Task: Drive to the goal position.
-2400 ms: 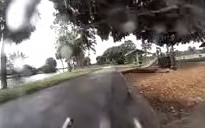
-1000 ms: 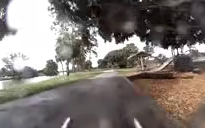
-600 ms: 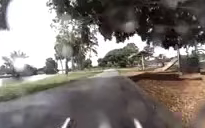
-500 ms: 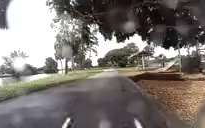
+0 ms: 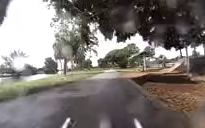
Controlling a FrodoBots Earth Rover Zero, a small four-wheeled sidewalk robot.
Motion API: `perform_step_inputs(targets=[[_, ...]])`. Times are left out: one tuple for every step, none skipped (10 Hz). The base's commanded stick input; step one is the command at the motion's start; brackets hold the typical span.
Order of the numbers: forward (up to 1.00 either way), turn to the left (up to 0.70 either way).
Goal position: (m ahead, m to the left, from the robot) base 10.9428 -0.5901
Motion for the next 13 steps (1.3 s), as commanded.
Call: perform_step_inputs(targets=[[1.0, 0.0], [1.0, 0.0], [1.0, 0.0], [1.0, 0.0], [1.0, -0.03], [1.0, -0.26], [1.0, 0.0], [1.0, 0.0], [1.0, 0.0], [1.0, 0.0], [1.0, 0.0], [1.0, 0.0], [1.0, 0.0]])
